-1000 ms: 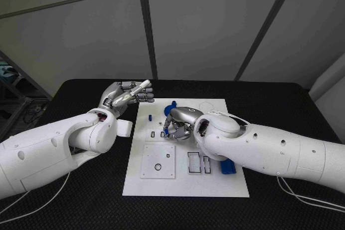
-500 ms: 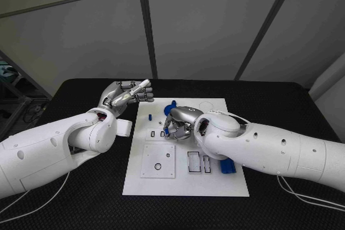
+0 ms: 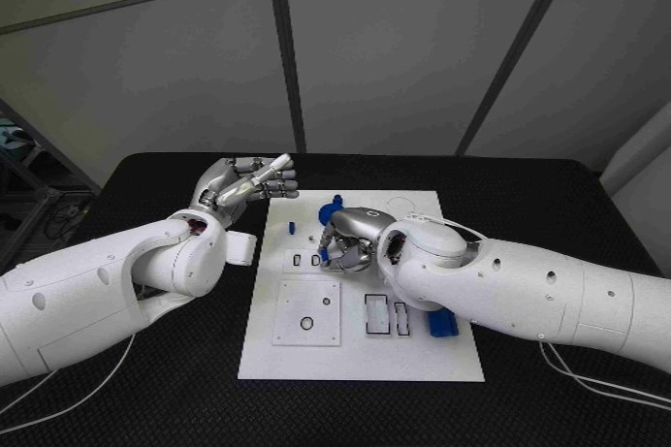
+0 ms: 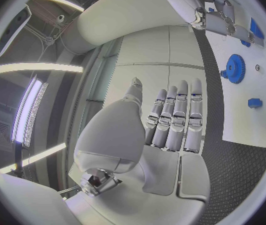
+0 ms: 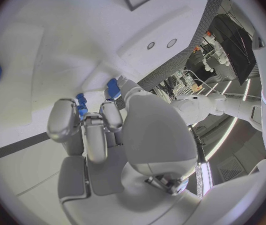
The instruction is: Assemble the parts on the task board
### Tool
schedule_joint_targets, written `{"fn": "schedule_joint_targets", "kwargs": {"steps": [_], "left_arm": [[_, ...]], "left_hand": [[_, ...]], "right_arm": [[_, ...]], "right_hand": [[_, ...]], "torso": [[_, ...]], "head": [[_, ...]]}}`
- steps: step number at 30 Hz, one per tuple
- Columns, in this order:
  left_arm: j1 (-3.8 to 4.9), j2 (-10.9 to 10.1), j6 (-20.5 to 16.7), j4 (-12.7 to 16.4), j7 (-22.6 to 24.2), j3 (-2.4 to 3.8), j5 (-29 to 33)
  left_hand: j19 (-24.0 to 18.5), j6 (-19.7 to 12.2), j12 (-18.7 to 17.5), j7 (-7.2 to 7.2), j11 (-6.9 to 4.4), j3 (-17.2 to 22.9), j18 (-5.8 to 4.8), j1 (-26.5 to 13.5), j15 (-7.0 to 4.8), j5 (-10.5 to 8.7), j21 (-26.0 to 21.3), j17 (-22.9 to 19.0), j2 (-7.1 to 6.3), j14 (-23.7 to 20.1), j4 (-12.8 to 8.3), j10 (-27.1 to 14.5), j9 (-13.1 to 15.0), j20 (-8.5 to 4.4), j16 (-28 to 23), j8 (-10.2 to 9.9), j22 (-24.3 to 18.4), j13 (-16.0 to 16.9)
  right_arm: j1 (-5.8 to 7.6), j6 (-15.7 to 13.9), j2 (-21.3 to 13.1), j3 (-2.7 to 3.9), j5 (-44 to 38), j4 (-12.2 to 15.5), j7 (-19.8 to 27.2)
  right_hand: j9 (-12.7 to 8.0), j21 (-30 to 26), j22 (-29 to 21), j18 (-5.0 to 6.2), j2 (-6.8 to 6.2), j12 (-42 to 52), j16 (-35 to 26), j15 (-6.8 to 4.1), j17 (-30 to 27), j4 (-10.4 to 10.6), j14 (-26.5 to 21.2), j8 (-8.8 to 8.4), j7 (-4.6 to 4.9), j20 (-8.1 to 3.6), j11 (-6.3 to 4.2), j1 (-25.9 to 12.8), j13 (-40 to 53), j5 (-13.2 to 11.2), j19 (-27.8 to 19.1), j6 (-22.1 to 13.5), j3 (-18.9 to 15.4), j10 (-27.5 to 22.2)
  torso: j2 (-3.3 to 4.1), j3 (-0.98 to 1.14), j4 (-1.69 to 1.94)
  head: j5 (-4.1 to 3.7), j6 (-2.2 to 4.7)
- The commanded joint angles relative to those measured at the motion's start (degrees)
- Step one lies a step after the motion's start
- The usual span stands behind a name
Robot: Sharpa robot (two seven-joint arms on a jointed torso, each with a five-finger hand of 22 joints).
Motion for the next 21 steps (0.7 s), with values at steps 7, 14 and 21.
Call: {"fn": "schedule_joint_targets", "kwargs": {"steps": [7,14,21], "left_arm": [[0.09,0.0,0.1,0.0,0.0,0.05,-0.4],[0.09,0.0,0.1,0.1,0.0,0.05,-0.4],[0.09,-0.1,0.1,0.1,0.0,0.05,-0.4]], "left_hand": [[-0.3,0.3,-0.3,0.11,0.12,0.0,0.41,-0.2,0.21,-0.28,-0.3,0.1,0.26,-0.1,-0.5,0.2,0.0,0.16,-0.3,-0.3,-0.1,0.0],[-0.3,0.3,-0.3,0.11,0.12,0.0,0.41,-0.2,0.21,-0.28,-0.3,0.1,0.26,-0.1,-0.5,0.2,0.0,0.16,-0.3,-0.3,-0.1,0.0],[-0.3,0.3,-0.3,0.11,0.12,0.0,0.41,-0.2,0.21,-0.28,-0.3,0.1,0.26,-0.1,-0.5,0.2,0.0,0.16,-0.3,-0.3,-0.1,0.0]], "right_arm": [[-0.3,1.8,-0.1,-0.34,-0.8,-0.3,-1.7],[-0.3,1.5,-0.1,-0.34,-1.0,-0.3,-1.7],[-0.3,1.1,-0.2,-0.34,-1.4,-0.4,-1.9]], "right_hand": [[0.0,-0.5,-0.3,-0.31,-1.03,-0.4,0.0,0.74,14.4,0.5,5.8,-0.74,0.29,0.43,0.44,-1.0,-0.4,0.4,-0.6,-1.4,-0.3,-0.8],[0.0,-0.7,-0.5,-0.27,-1.89,-0.5,0.0,1.06,14.4,1.0,5.8,-1.3,0.6,0.78,0.78,-2.1,-0.5,-0.6,-0.7,-2.6,-0.7,-1.0],[0.1,-0.8,-0.7,-0.2,-2.61,-0.5,-0.1,1.21,14.4,1.4,5.8,-1.57,0.7,0.97,0.93,-3.0,-0.7,-1.7,-0.9,-3.2,-1.2,-1.1]], "torso": [[0.0,-0.01,0.0],[0.02,0.01,-0.03],[0.0,0.0,0.0]], "head": [[0.0,-0.03],[-0.01,-0.01],[-0.03,-0.01]]}}
